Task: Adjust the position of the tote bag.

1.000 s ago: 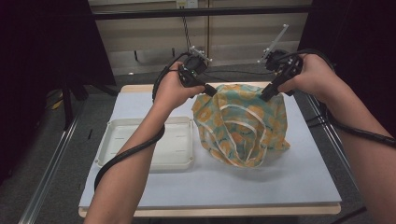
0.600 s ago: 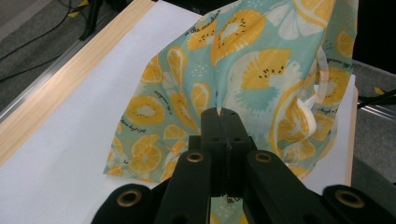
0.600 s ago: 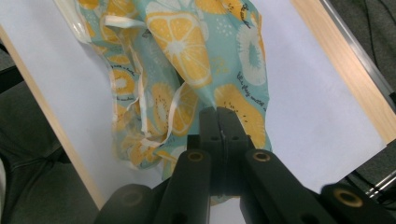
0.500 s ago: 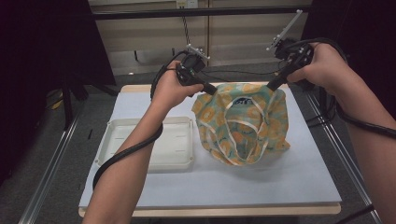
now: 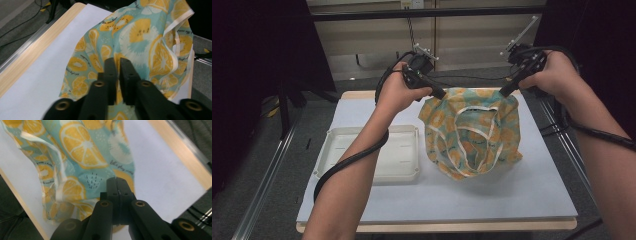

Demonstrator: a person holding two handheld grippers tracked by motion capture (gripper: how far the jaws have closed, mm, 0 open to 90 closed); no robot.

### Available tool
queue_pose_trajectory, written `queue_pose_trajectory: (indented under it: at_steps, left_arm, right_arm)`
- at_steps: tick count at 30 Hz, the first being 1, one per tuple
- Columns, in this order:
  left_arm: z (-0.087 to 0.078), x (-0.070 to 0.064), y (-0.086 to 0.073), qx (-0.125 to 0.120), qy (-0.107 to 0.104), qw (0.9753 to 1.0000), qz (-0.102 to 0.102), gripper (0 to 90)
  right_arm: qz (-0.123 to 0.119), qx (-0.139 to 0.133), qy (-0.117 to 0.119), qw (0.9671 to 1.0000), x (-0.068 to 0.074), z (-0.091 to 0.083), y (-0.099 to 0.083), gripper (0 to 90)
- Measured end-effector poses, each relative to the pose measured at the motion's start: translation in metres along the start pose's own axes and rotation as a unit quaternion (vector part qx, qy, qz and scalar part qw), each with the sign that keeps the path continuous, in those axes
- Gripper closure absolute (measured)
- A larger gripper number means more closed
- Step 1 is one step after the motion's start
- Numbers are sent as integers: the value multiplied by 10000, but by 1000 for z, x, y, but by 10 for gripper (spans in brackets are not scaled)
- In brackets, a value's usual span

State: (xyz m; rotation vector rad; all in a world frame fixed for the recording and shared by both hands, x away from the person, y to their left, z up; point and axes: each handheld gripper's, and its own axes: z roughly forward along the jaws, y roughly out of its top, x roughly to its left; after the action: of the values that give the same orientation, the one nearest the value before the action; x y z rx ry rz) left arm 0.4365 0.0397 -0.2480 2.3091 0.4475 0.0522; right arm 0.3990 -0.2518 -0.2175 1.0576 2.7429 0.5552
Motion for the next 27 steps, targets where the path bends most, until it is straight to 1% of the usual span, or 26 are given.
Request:
queue_pose_trajectory:
  at_steps: [1, 3, 4, 6, 8, 9, 10, 13, 14, 15, 17, 18, 19, 20, 21, 23, 24, 25, 27]
  left_arm:
    - [-4, 0, -2, -33, 14, 10000, -34, 785]
    - [-10, 2, -4, -97, -5, 9999, -80, 735]
    - [-15, 1, -5, -186, 50, 9997, -132, 728]
    - [-21, 0, -6, -321, 19, 9993, -177, 704]
    - [-27, -6, -7, -451, -38, 9989, -139, 684]
    - [-28, -9, -8, -502, -83, 9987, -75, 676]
    - [-28, -12, -9, -539, -85, 9985, -47, 664]
    - [-22, -22, -10, -399, -183, 9988, 195, 653]
    - [-19, -24, -11, -350, -166, 9990, 224, 639]
    - [-14, -25, -11, -260, -152, 9990, 344, 628]
    - [-8, -26, -11, -209, -187, 9990, 335, 625]
    - [-4, -27, -12, -185, -202, 9991, 331, 649]
    - [-2, -26, -12, -144, -175, 9989, 414, 690]
    - [0, -26, -12, -92, -185, 9990, 403, 725]
    - [2, -25, -12, -84, -192, 9991, 380, 790]
    - [2, -25, -11, -11, -168, 9991, 399, 857]
    - [2, -25, -10, 22, -176, 9990, 405, 881]
    - [2, -26, -9, 19, -112, 9990, 439, 893]
    - [0, -27, -6, 140, -72, 9989, 445, 900]
  right_arm:
    - [40, -1, 37, 10000, 0, 3, 0, 900]
    - [36, -20, 61, 10000, 0, 7, -1, 900]
    - [48, -24, 73, 10000, 0, 8, -2, 900]
    - [47, -15, 60, 10000, 0, 8, -2, 900]
    - [48, 16, 63, 10000, 1, 9, -2, 900]
    - [-1, 14, 48, 10000, 1, 10, -2, 900]
    - [33, 45, 85, 9999, 3, 10, -2, 900]
    - [6, 44, 82, 10000, 3, 13, -3, 900]
    - [39, 38, 77, 10000, 3, 14, -3, 900]
    - [57, 30, 78, 9999, 4, 14, -3, 900]
    - [38, 15, 84, 10000, 4, 15, -4, 900]
    - [41, 20, 84, 10000, 4, 15, -4, 900]
    - [48, 21, 77, 10000, 4, 16, -4, 900]
    - [27, 2, 75, 10000, 4, 16, -5, 900]
    - [70, 8, 82, 9999, 5, 16, -5, 900]
    - [81, 0, 82, 9999, 4, 16, -6, 900]
    - [102, -9, 91, 9999, 4, 16, -6, 900]
    - [107, -23, 85, 9999, 4, 16, -6, 900]
    - [89, -47, 94, 9999, 4, 16, -6, 900]
